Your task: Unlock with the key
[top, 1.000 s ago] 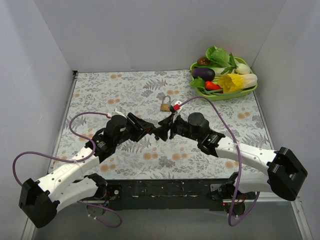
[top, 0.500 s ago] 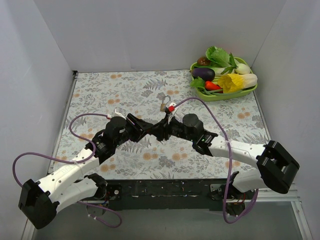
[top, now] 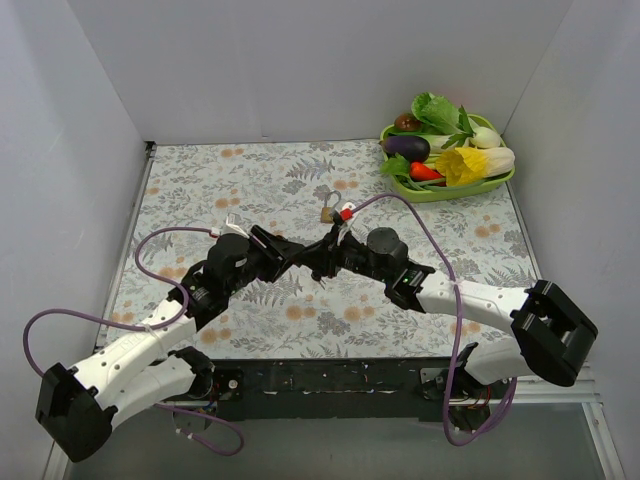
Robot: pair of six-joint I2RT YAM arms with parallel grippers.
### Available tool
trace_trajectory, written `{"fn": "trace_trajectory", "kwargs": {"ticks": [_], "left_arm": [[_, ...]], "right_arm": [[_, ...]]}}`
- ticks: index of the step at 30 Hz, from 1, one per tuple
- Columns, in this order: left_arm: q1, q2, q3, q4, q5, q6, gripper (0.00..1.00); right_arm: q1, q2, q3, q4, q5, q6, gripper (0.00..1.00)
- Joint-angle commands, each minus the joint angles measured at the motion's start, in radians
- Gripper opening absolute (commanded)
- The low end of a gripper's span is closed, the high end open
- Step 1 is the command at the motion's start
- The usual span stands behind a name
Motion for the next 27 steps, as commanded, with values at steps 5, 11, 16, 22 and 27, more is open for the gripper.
{"fn": "trace_trajectory", "kwargs": {"ticks": [5, 11, 16, 22, 27], "left_arm": [[-0.003, -0.053, 0.024, 0.037, -0.013, -0.167, 0.58], [-0.003, -0.061, 0.021, 0.03, -0.029, -0.156, 0.8], [-0.003, -0.076, 0.041, -0.066, -0.078, -0.129, 0.95], [-0.003, -0.148, 0.093, -0.192, -0.184, 0.078, 0.95], [-0.003, -0.219, 0.035, 0.019, -0.055, 0.435, 0.93]], "right_arm": [[0.006, -0.045, -0.031, 0.074, 0.018, -0.005, 0.01], [0.002, -0.054, -0.045, 0.08, 0.016, 0.001, 0.01], [0.002, -0.075, -0.057, 0.062, 0.03, 0.003, 0.01], [-0.02, -0.129, -0.076, -0.015, -0.016, -0.005, 0.01], [-0.04, -0.18, -0.064, -0.121, -0.114, 0.019, 0.01]]}}
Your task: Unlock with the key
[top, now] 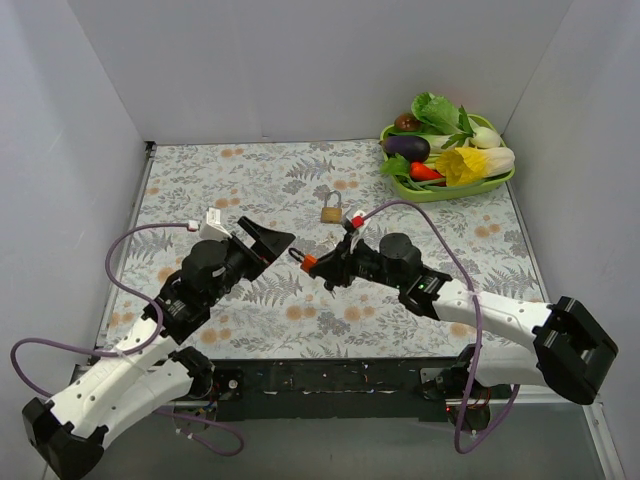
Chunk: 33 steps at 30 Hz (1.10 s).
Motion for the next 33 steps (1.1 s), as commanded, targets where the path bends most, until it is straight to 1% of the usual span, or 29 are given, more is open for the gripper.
{"fn": "trace_trajectory", "kwargs": {"ticks": [1, 2, 4, 5, 6, 9, 12, 13, 15, 16, 18, 19, 20, 22, 25, 29, 31, 32, 33], "left_arm": [[-0.002, -0.076, -0.025, 0.18, 0.103, 0.332, 0.93], [-0.002, -0.1, -0.036, 0.214, 0.202, 0.375, 0.93], [-0.004, -0.122, -0.048, 0.277, 0.282, 0.457, 0.94], [-0.002, -0.14, -0.048, 0.281, 0.348, 0.477, 0.95], [-0.002, -0.15, -0.05, 0.308, 0.382, 0.494, 0.95], [-0.002, -0.168, -0.042, 0.291, 0.446, 0.56, 0.95], [-0.004, -0.153, -0.021, 0.204, 0.476, 0.606, 0.94], [-0.002, -0.139, -0.015, 0.186, 0.485, 0.614, 0.91], [-0.002, -0.107, 0.005, 0.12, 0.477, 0.637, 0.88], [-0.002, -0.07, 0.011, 0.103, 0.474, 0.64, 0.86], [-0.002, -0.032, 0.021, 0.087, 0.468, 0.646, 0.76], [-0.002, -0.006, 0.021, 0.086, 0.448, 0.641, 0.73], [-0.002, 0.004, 0.022, 0.093, 0.442, 0.64, 0.71], [-0.002, 0.017, 0.024, 0.106, 0.427, 0.635, 0.7], [-0.002, 0.011, -0.008, 0.168, 0.419, 0.597, 0.65], [-0.002, -0.005, -0.058, 0.269, 0.425, 0.542, 0.63], [-0.002, -0.012, -0.087, 0.284, 0.436, 0.513, 0.63], [-0.002, -0.009, -0.094, 0.329, 0.442, 0.503, 0.62], [-0.002, -0.002, -0.101, 0.337, 0.45, 0.497, 0.62]], "right_arm": [[-0.027, -0.088, 0.02, -0.04, -0.106, 0.024, 0.01], [-0.034, -0.099, 0.023, -0.087, -0.14, 0.032, 0.01], [-0.07, -0.131, 0.028, -0.121, -0.186, 0.06, 0.01], [-0.085, -0.14, 0.028, -0.139, -0.248, 0.073, 0.01], [-0.122, -0.151, 0.03, -0.147, -0.285, 0.11, 0.01], [-0.188, -0.185, 0.048, -0.181, -0.425, 0.176, 0.01], [-0.226, -0.217, 0.077, -0.201, -0.508, 0.218, 0.01], [-0.237, -0.231, 0.083, -0.199, -0.526, 0.248, 0.01], [-0.255, -0.242, 0.102, -0.196, -0.572, 0.271, 0.01], [-0.257, -0.249, 0.109, -0.202, -0.583, 0.284, 0.01], [-0.257, -0.254, 0.131, -0.21, -0.602, 0.29, 0.01], [-0.257, -0.259, 0.132, -0.21, -0.608, 0.293, 0.01], [-0.257, -0.26, 0.134, -0.21, -0.608, 0.301, 0.01], [-0.257, -0.266, 0.138, -0.209, -0.608, 0.304, 0.01], [-0.257, -0.271, 0.132, -0.207, -0.606, 0.308, 0.01], [-0.257, -0.274, 0.125, -0.195, -0.608, 0.313, 0.01], [-0.257, -0.275, 0.125, -0.195, -0.608, 0.314, 0.01], [-0.257, -0.275, 0.125, -0.193, -0.608, 0.314, 0.01], [-0.257, -0.274, 0.125, -0.192, -0.611, 0.316, 0.01]]}}
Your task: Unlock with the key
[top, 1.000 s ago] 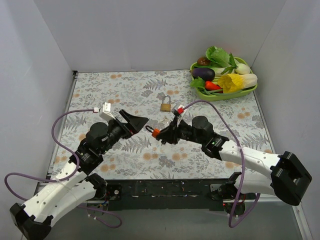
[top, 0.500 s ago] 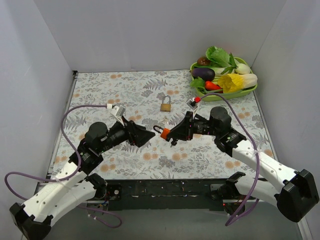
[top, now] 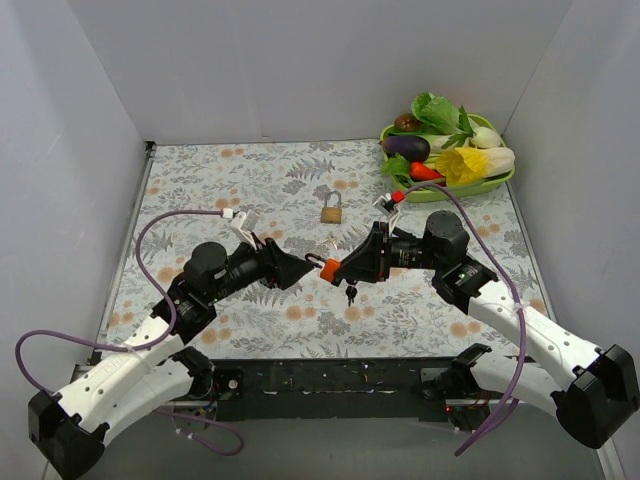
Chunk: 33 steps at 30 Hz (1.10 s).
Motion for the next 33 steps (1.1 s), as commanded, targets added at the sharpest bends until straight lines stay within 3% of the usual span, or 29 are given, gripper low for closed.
{"fn": "trace_trajectory", "kwargs": {"ticks": [1, 10, 19, 33], "left_arm": [[-0.002, -0.001, -0.044, 0.102, 0.019, -0.055, 0.62], [-0.002, -0.001, -0.074, 0.173, -0.04, -0.116, 0.61], [-0.002, 0.056, -0.14, 0.397, 0.022, -0.242, 0.62], [-0.002, 0.143, -0.179, 0.544, 0.099, -0.22, 0.62]], "right_arm": [[-0.004, -0.026, 0.038, 0.065, -0.032, 0.024, 0.01], [-0.004, -0.028, 0.015, 0.108, -0.044, 0.056, 0.01], [-0.006, -0.031, -0.019, 0.127, -0.038, 0.065, 0.01], [-0.004, -0.058, -0.052, 0.219, -0.039, 0.143, 0.01]]}}
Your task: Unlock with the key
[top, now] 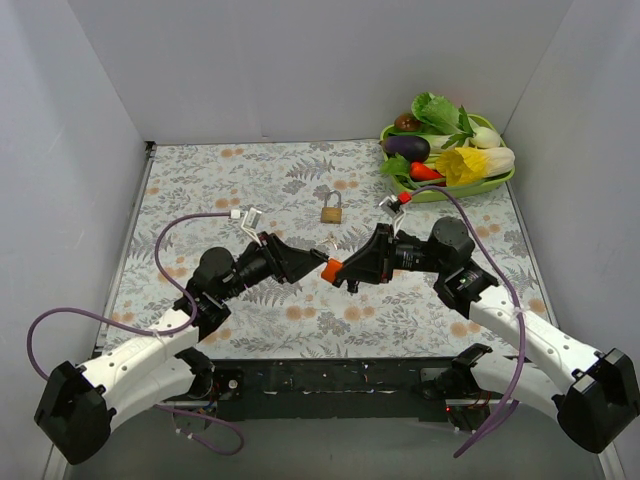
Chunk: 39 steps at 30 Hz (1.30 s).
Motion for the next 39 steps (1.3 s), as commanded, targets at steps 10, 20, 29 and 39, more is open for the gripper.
{"fn": "trace_trajectory", "kwargs": {"ticks": [10, 20, 29, 39], "left_arm": [[-0.002, -0.078, -0.111, 0.102, 0.015, 0.003, 0.69], [-0.002, 0.028, -0.094, 0.212, 0.029, -0.074, 0.68], [-0.002, 0.043, -0.1, 0.253, 0.006, -0.103, 0.68], [-0.002, 0.085, -0.138, 0.428, 0.044, -0.154, 0.7]], "right_arm": [[0.001, -0.045, -0.009, 0.112, -0.009, 0.048, 0.01], [0.002, -0.047, -0.054, 0.152, -0.018, 0.079, 0.01], [0.002, -0.047, -0.092, 0.172, -0.012, 0.083, 0.01], [0.002, -0.036, -0.175, 0.281, 0.0, 0.137, 0.01]]}}
